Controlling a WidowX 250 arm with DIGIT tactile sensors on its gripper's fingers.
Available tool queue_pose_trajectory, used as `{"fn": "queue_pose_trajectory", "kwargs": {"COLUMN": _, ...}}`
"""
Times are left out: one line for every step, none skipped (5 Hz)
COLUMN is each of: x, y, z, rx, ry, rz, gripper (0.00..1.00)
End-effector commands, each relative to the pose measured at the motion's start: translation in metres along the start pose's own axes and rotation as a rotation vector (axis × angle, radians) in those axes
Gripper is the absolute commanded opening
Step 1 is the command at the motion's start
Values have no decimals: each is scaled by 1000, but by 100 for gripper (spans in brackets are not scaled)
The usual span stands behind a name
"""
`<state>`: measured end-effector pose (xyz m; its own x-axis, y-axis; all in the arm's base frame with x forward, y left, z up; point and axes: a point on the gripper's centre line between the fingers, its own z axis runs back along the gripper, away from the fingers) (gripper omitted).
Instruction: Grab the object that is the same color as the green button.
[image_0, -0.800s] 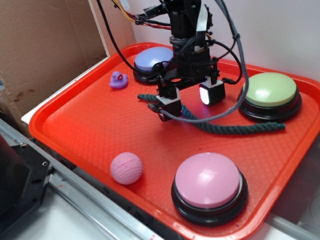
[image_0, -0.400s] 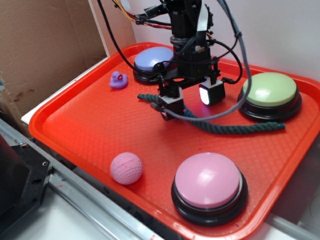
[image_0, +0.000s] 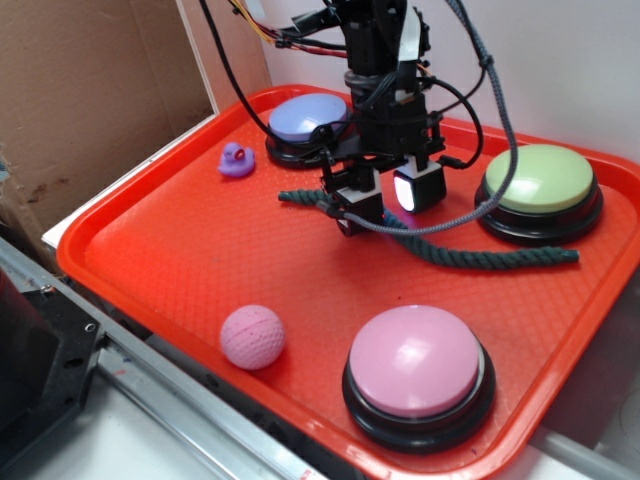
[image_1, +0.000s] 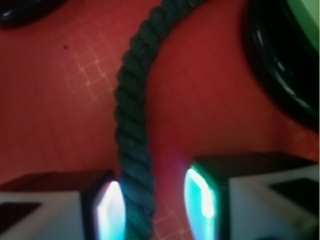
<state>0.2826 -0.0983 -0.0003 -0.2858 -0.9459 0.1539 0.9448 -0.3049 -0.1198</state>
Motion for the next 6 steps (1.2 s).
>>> {"fn": "queue_pose_trajectory", "kwargs": {"x": -1, "y": -3, "z": 10, "rx": -5, "ry": 7, "rz": -6, "gripper": 0}}
{"fn": "queue_pose_trajectory", "kwargs": {"x": 7, "y": 0, "z": 45, "rx": 75, "ry": 44, "rz": -26, "gripper": 0}}
{"fn": "queue_pose_trajectory", "kwargs": {"x": 25, "y": 4, "z": 92, "rx": 176, "ry": 56, "rz": -37, "gripper": 0}}
{"fn": "queue_pose_trajectory", "kwargs": {"x": 44, "y": 4, "z": 130, "rx": 244, "ry": 62, "rz": -39, "gripper": 0}}
{"fn": "queue_pose_trajectory", "kwargs": {"x": 62, "y": 1, "z": 169, "rx": 270, "ry": 76, "rz": 157, "gripper": 0}}
{"fn": "queue_pose_trajectory", "kwargs": {"x": 78, "y": -12, "z": 213, "rx": 234, "ry": 22, "rz": 414, "gripper": 0}}
